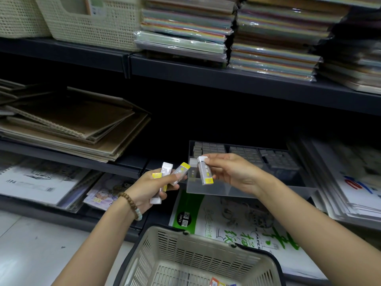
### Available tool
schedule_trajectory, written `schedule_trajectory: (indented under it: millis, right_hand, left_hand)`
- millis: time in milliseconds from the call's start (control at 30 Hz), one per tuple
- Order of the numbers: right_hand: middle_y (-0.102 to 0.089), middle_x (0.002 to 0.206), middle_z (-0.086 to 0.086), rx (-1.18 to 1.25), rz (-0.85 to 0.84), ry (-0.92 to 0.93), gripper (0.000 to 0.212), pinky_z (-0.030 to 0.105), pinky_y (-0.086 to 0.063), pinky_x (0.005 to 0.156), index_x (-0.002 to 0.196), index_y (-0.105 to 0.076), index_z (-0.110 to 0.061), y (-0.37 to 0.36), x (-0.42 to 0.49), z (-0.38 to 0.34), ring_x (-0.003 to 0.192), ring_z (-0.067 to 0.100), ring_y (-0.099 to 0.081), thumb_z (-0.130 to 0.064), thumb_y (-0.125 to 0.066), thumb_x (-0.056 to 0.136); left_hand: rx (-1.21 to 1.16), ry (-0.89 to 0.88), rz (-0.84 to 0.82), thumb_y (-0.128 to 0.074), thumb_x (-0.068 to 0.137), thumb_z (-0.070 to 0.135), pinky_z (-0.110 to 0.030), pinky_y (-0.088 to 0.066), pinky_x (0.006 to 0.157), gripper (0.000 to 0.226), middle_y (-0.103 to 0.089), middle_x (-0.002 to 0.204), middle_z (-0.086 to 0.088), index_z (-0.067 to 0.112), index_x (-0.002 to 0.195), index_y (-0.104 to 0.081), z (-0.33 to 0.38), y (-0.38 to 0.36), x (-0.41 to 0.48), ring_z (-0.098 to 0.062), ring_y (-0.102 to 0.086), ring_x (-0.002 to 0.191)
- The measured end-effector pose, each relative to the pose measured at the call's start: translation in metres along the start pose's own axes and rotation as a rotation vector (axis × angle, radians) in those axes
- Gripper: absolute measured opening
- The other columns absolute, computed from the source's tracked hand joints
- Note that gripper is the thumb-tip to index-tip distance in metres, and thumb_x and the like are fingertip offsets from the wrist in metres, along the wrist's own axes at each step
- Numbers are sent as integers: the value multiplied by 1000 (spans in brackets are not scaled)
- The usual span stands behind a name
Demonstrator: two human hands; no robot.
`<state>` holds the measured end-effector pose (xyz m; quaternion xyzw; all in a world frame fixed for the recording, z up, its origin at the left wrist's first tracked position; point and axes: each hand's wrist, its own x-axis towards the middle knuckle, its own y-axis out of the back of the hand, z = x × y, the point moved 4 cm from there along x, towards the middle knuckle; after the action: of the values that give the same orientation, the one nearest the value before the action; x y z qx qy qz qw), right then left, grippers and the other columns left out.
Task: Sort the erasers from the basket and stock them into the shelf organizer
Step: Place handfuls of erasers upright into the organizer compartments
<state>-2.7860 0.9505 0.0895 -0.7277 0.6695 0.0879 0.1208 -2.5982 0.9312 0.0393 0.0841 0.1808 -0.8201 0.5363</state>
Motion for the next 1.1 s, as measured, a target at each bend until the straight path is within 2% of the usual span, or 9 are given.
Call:
schedule_trajectory:
  millis: [100, 200, 333, 433, 567, 633, 733, 833, 1100]
  right_hand:
    - [-71, 83, 2, -34, -44, 19, 19, 13, -50, 59, 107, -65, -6, -1, -1, -3, 66, 4, -64, -11, -60, 89]
    - [-70, 85, 1, -166, -77, 36, 14, 14, -51, 63, 100, -69, -13, -3, -2, -2, 71, 6, -64, -14, -64, 86]
    - [-66, 87, 3, -314, -129, 39, 13, 19, -52, 68, 99, -65, -12, -8, -5, 1, 77, 12, -60, -14, -64, 87]
    - [-65, 89, 7, -309, -197, 3, 12, 19, -51, 67, 100, -61, -8, -15, -7, 8, 76, 16, -58, -12, -62, 88]
    - [-67, 86, 9, -207, -200, -34, 16, 17, -54, 67, 102, -59, -4, -21, -8, 16, 74, 16, -59, -11, -63, 88]
    - [-69, 90, 10, -160, -169, -40, 22, 18, -57, 74, 107, -61, -1, -19, -7, 19, 77, 14, -65, -10, -63, 87]
    - [-70, 98, 16, -47, -103, -52, 23, 22, -57, 80, 107, -63, 2, -15, -6, 24, 85, 20, -69, -8, -64, 86]
    - [-72, 89, 12, 34, -54, -33, 12, 18, -57, 71, 95, -65, -1, -14, -6, 26, 78, 17, -71, -7, -65, 84]
    - [-71, 87, 6, 49, 58, 137, 11, 15, -53, 62, 92, -66, -7, -12, -6, 21, 76, 8, -69, -12, -68, 82]
  left_hand:
    - [36, -4, -8, -79, 64, 33, -9, -31, 34, 40, -73, 86, 4, 13, 98, -71, 1, -2, -2, 1, -49, 49]
    - [187, 14, -19, -76, 68, 39, -9, -27, 33, 31, -67, 64, 10, 17, 89, -70, 2, -4, -6, 0, -41, 38]
    - [267, 6, 12, -75, 56, 53, -12, -27, 34, 33, -55, 51, 9, 22, 51, -64, 4, 0, -6, -1, -37, 38]
    - [303, 6, 19, -67, 60, 62, -13, -24, 33, 44, -46, 47, 10, 24, 41, -54, 3, -3, -6, -2, -32, 36]
    - [235, -36, 102, -57, 59, 72, -13, -25, 32, 52, -50, 44, 10, 22, 43, -60, 0, -9, -4, -1, -33, 33]
    - [162, -93, 106, -61, 54, 72, -13, -27, 33, 51, -59, 53, 8, 21, 53, -68, 1, -11, -3, -1, -35, 36]
    - [132, -155, 31, -71, 56, 59, -12, -26, 34, 46, -60, 58, 12, 19, 77, -74, 1, -14, -4, -1, -33, 40]
    - [102, -185, 66, -72, 71, 41, -13, -25, 34, 30, -57, 57, 12, 14, 82, -71, 2, -13, -3, -2, -32, 39]
    - [131, -251, 36, -69, 65, 46, -14, -24, 34, 24, -42, 48, 11, 22, 63, -67, 2, -22, -6, -3, -29, 38]
